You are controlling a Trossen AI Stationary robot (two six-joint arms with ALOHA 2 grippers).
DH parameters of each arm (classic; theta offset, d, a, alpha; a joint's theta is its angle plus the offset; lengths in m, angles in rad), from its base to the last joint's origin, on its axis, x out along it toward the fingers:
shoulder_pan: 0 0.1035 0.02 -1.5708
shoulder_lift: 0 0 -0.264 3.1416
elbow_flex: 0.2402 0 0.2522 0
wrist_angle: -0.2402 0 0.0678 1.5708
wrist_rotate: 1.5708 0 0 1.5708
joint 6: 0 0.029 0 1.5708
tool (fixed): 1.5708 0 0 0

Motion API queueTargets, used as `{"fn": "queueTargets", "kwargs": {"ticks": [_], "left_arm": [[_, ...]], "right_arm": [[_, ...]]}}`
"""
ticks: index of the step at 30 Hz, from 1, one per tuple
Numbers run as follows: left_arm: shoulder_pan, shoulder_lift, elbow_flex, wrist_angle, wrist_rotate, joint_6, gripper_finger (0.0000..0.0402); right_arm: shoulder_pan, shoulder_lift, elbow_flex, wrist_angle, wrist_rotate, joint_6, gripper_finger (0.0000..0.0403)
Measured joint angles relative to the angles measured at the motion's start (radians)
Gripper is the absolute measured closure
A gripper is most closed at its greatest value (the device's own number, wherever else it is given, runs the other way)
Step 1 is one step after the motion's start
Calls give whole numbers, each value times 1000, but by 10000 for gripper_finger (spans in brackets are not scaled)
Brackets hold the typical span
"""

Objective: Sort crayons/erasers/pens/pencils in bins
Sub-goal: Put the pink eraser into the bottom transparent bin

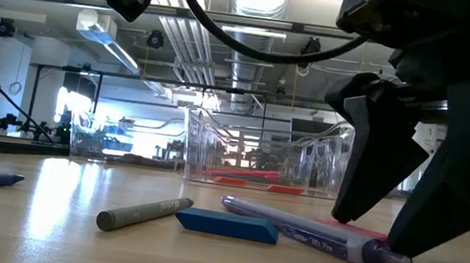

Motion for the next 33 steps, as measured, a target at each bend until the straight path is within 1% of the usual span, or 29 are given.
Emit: {"fn": "queueTargets", "kwargs": {"ticks": [6,15,21,25,33], "left_arm": [[0,12,0,4,-2,0,304],[0,13,0,4,-7,0,304],[0,13,0,4,-7,0,304],[0,13,0,3,-9,0,304],[0,13,0,1,-9,-2,304]], "right_arm": [[-1,8,-2,13,13,1,202],[-2,107,13,11,18,-24,202],[-3,97,14,-25,15,-23,207],[-3,60,14,-33,10,-28,241],[-9,3,8,-42,3,-5,339]]}}
